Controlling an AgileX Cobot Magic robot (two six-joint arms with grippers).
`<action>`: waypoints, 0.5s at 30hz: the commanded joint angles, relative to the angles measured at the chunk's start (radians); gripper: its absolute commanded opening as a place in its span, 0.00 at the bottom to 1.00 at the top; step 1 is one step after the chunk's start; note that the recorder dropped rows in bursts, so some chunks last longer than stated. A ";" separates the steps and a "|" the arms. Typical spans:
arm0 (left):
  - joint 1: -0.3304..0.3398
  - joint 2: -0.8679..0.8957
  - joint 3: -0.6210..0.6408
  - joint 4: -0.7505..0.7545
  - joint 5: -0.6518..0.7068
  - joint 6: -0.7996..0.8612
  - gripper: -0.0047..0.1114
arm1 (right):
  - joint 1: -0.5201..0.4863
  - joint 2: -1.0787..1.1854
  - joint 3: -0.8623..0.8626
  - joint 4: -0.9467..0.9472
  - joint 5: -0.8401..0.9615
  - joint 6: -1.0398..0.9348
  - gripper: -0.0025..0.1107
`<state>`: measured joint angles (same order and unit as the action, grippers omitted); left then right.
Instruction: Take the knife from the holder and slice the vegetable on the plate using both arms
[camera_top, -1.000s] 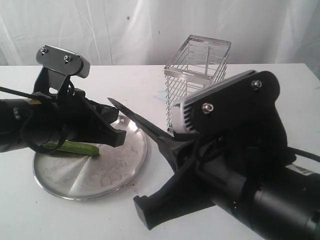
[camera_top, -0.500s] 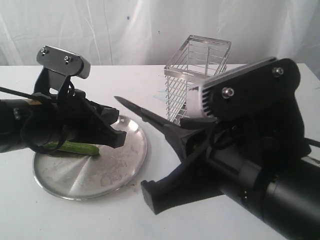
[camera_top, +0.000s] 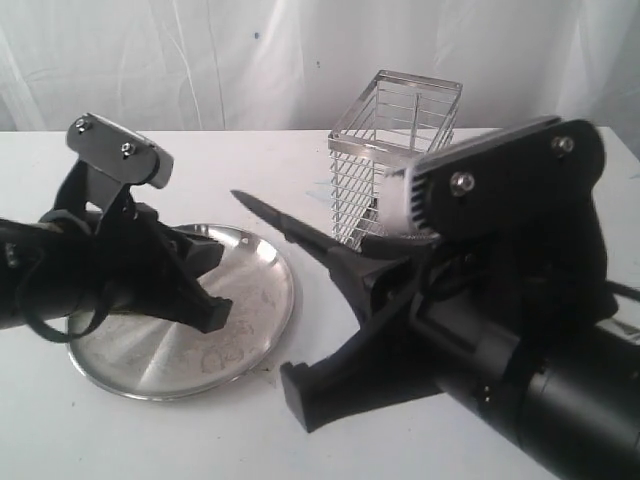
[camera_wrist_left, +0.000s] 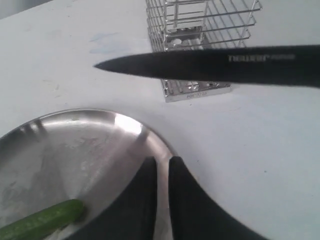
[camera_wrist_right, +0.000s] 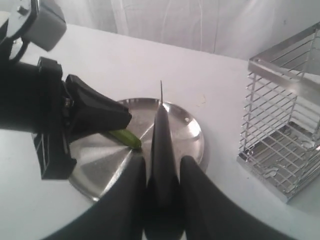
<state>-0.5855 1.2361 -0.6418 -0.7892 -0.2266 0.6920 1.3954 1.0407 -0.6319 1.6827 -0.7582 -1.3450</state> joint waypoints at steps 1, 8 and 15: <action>0.055 -0.084 0.077 -0.019 -0.028 0.018 0.17 | 0.005 0.050 0.040 -0.028 0.054 -0.002 0.02; 0.140 -0.166 0.123 -0.020 -0.011 0.199 0.22 | 0.005 0.156 0.049 -0.142 0.082 0.084 0.02; 0.182 -0.119 0.123 -0.015 0.098 0.540 0.48 | 0.000 0.162 0.049 -0.172 0.000 0.190 0.02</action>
<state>-0.4152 1.0973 -0.5274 -0.7940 -0.1778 1.1011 1.3954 1.2119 -0.5862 1.5374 -0.7289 -1.1899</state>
